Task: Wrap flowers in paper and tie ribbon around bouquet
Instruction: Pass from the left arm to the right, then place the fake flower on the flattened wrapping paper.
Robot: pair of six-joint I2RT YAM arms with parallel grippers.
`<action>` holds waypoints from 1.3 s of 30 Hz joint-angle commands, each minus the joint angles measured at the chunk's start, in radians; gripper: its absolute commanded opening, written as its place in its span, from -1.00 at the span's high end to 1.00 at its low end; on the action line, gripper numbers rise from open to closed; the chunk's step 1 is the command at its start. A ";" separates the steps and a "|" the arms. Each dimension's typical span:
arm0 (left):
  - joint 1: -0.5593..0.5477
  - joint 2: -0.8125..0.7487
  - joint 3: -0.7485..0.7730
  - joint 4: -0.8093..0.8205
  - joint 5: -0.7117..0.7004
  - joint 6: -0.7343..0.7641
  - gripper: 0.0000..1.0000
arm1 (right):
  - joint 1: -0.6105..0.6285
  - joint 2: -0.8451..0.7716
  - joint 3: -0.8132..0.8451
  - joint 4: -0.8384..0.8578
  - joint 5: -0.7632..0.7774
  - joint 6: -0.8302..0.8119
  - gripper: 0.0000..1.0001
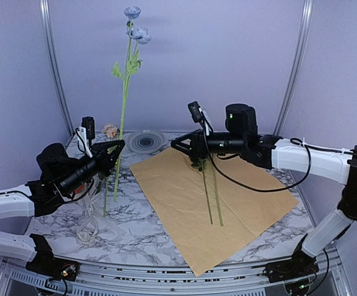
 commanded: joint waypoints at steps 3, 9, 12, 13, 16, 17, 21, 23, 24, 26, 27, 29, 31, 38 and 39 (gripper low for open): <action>-0.157 0.105 0.044 0.267 0.164 0.080 1.00 | 0.062 0.068 0.116 0.458 -0.184 0.156 -0.13; -0.210 0.268 0.100 0.322 0.195 0.043 1.00 | 0.071 0.158 0.160 0.598 -0.258 0.287 -0.38; -0.214 0.325 0.116 0.340 0.199 0.004 1.00 | 0.072 0.160 0.116 0.662 -0.272 0.327 0.00; -0.215 0.339 0.121 0.342 0.202 -0.004 1.00 | 0.071 0.152 0.104 0.662 -0.266 0.327 0.25; -0.216 0.386 0.138 0.342 0.227 -0.023 0.85 | 0.050 0.111 0.089 0.559 -0.198 0.297 1.00; -0.216 0.402 0.145 0.334 0.235 -0.025 0.28 | 0.032 0.096 0.089 0.475 -0.181 0.284 1.00; -0.214 0.423 0.152 0.241 0.181 0.003 -0.50 | -0.098 0.051 0.129 0.073 -0.147 0.222 1.00; -0.213 0.412 0.162 0.155 0.093 0.038 -0.54 | -0.153 0.058 0.170 -0.217 -0.120 0.130 1.00; -0.210 0.407 0.171 0.105 0.023 0.059 -0.56 | -0.178 0.065 0.174 -0.350 -0.125 0.091 1.00; -0.195 0.406 0.196 0.016 -0.052 0.071 -0.57 | -0.232 0.079 0.135 -0.429 -0.179 0.061 1.00; -0.184 0.405 0.210 -0.017 -0.067 0.071 -0.57 | -0.248 0.084 0.106 -0.428 -0.206 0.063 1.00; -0.163 0.403 0.222 -0.061 -0.082 0.063 -0.57 | -0.265 0.111 0.086 -0.446 -0.215 0.050 1.00; -0.141 0.397 0.227 -0.093 -0.094 0.041 -0.57 | -0.278 0.165 0.114 -0.486 -0.204 0.017 1.00; -0.115 0.384 0.219 -0.151 -0.095 0.001 -0.57 | -0.320 0.369 0.235 -0.523 -0.169 -0.011 1.00; -0.114 0.384 0.215 -0.153 -0.096 0.001 -0.57 | -0.327 0.391 0.255 -0.528 -0.165 -0.010 1.00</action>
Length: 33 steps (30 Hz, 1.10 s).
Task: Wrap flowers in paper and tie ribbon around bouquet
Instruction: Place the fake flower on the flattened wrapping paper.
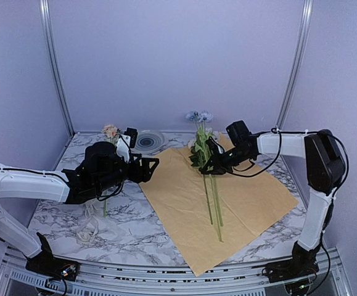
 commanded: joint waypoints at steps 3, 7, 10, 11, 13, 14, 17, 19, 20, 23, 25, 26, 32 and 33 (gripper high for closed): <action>0.003 -0.033 0.007 -0.061 -0.021 -0.019 -0.57 | -0.050 0.089 0.104 -0.020 0.052 -0.004 1.00; 0.004 -0.027 0.011 -0.063 -0.025 -0.017 -0.57 | -0.053 0.130 0.098 0.063 0.080 0.053 0.93; 0.004 -0.026 0.016 -0.065 -0.021 -0.017 -0.57 | -0.052 0.158 0.094 0.117 0.091 0.090 0.81; 0.005 -0.024 0.018 -0.065 -0.019 -0.018 -0.57 | -0.052 0.164 0.095 0.132 0.097 0.098 0.75; 0.006 -0.021 0.021 -0.065 -0.012 -0.016 -0.57 | -0.053 0.174 0.103 0.151 0.103 0.112 0.56; 0.006 -0.020 0.023 -0.065 -0.010 -0.017 -0.57 | -0.053 0.180 0.111 0.151 0.110 0.113 0.54; 0.006 -0.018 0.021 -0.065 -0.014 -0.018 -0.57 | -0.053 0.188 0.134 0.152 0.155 0.122 0.53; 0.007 -0.019 0.015 -0.065 -0.019 -0.017 -0.57 | -0.054 0.186 0.141 0.157 0.177 0.131 0.48; 0.008 -0.022 0.012 -0.066 -0.024 -0.018 -0.57 | -0.055 0.181 0.137 0.161 0.184 0.136 0.42; 0.026 -0.032 0.006 -0.114 -0.072 -0.041 -0.57 | -0.054 0.154 0.118 0.184 0.212 0.151 0.32; 0.078 -0.030 0.029 -0.240 -0.149 -0.114 -0.57 | -0.054 0.126 0.112 0.167 0.257 0.138 0.24; 0.117 -0.026 0.043 -0.329 -0.186 -0.170 -0.57 | -0.053 0.107 0.107 0.157 0.284 0.128 0.21; 0.327 -0.005 -0.005 -0.460 -0.206 -0.241 -0.38 | -0.032 -0.039 0.082 0.058 0.513 0.030 0.16; 0.344 0.010 0.002 -0.470 -0.207 -0.230 -0.38 | -0.023 -0.057 0.080 0.037 0.557 0.016 0.13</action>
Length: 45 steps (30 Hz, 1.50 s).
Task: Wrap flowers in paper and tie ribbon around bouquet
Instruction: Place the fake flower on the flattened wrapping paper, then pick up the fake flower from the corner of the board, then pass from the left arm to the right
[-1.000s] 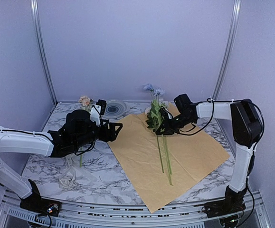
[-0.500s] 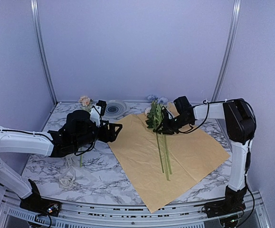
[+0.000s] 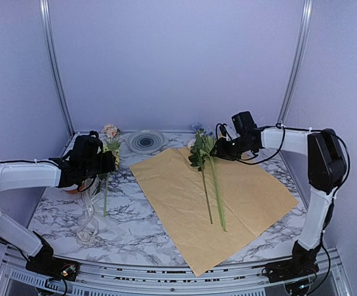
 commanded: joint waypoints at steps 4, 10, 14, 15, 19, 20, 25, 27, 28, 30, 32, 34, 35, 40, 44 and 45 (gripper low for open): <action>0.111 0.160 0.090 -0.216 0.057 0.021 -0.46 | 0.043 -0.159 0.001 -0.135 0.245 -0.118 -0.15; 0.132 0.302 0.161 -0.257 0.057 0.037 -0.18 | 0.074 -0.200 -0.020 -0.157 0.232 -0.132 -0.17; 0.134 0.361 0.181 -0.256 0.031 0.043 0.15 | 0.095 -0.206 -0.023 -0.154 0.218 -0.143 -0.16; 0.134 0.378 0.190 -0.256 0.046 0.045 0.27 | 0.098 -0.202 -0.021 -0.156 0.218 -0.145 -0.16; 0.133 0.431 0.208 -0.252 0.074 0.040 0.38 | 0.104 -0.190 -0.013 -0.170 0.217 -0.151 -0.17; 0.134 0.438 0.209 -0.252 0.065 0.039 0.36 | 0.104 -0.190 -0.013 -0.175 0.218 -0.153 -0.17; 0.134 0.434 0.203 -0.241 0.065 0.043 1.00 | 0.106 -0.207 -0.015 -0.185 0.220 -0.162 -0.17; 0.133 0.380 0.173 -0.187 0.099 0.049 1.00 | 0.107 -0.220 -0.016 -0.186 0.220 -0.166 -0.17; 0.132 0.335 0.140 -0.135 0.115 0.055 1.00 | 0.108 -0.230 -0.016 -0.182 0.218 -0.168 -0.17; 0.129 0.188 0.053 0.016 0.137 0.066 1.00 | 0.116 -0.258 -0.023 -0.155 0.203 -0.178 -0.17; 0.124 0.064 -0.012 0.117 0.133 0.076 1.00 | 0.136 -0.292 -0.039 -0.100 0.160 -0.200 -0.15; 0.108 -0.045 -0.060 0.182 0.124 0.109 1.00 | 0.170 -0.330 -0.059 -0.021 0.093 -0.224 -0.13; 0.093 -0.095 -0.079 0.205 0.118 0.132 1.00 | 0.190 -0.350 -0.073 0.026 0.057 -0.235 -0.13; -0.070 -0.288 -0.163 0.406 0.221 0.272 1.00 | 0.302 -0.423 -0.131 0.330 -0.142 -0.227 -0.12; -0.212 -0.322 -0.195 0.570 0.380 0.281 1.00 | 0.383 -0.408 -0.136 0.579 -0.266 -0.151 -0.24; -0.237 -0.313 -0.188 0.592 0.398 0.278 1.00 | 0.401 -0.395 -0.128 0.631 -0.274 -0.135 -0.30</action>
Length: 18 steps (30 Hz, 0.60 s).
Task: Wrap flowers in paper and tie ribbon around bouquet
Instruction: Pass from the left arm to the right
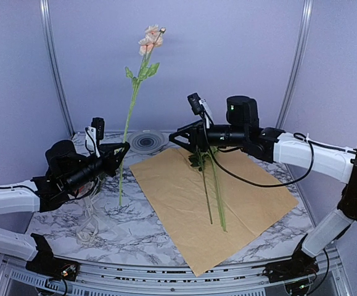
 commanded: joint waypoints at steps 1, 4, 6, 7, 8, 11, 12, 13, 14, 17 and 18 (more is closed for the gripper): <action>-0.104 0.018 -0.009 0.217 0.165 0.050 1.00 | 0.081 0.032 0.017 0.365 -0.150 0.079 -0.36; -0.158 0.065 0.013 0.277 0.194 0.039 1.00 | 0.109 0.092 0.057 0.436 -0.172 0.112 -0.49; -0.179 0.111 0.034 0.296 0.211 0.030 1.00 | 0.109 0.127 0.084 0.444 -0.164 0.139 -0.50; -0.190 0.132 0.046 0.303 0.222 0.027 1.00 | 0.109 0.139 0.088 0.455 -0.163 0.154 -0.50; -0.199 0.156 0.060 0.307 0.233 0.026 1.00 | 0.109 0.150 0.088 0.477 -0.168 0.172 -0.48; -0.217 0.224 0.088 0.315 0.283 0.011 1.00 | 0.108 0.167 0.087 0.491 -0.144 0.204 -0.06; -0.219 0.244 0.095 0.318 0.300 0.001 1.00 | 0.105 0.164 0.086 0.482 -0.130 0.205 0.34; -0.220 0.261 0.102 0.321 0.314 -0.014 1.00 | 0.100 0.156 0.077 0.469 -0.113 0.209 0.89; -0.219 0.273 0.105 0.321 0.324 -0.025 1.00 | 0.090 0.145 0.071 0.447 -0.088 0.216 1.00; -0.217 0.307 0.108 0.298 0.352 -0.025 -0.55 | 0.021 0.134 0.105 0.253 -0.009 0.219 1.00; -0.218 0.313 0.111 0.267 0.353 -0.005 -0.91 | -0.016 0.151 0.148 0.120 -0.001 0.208 1.00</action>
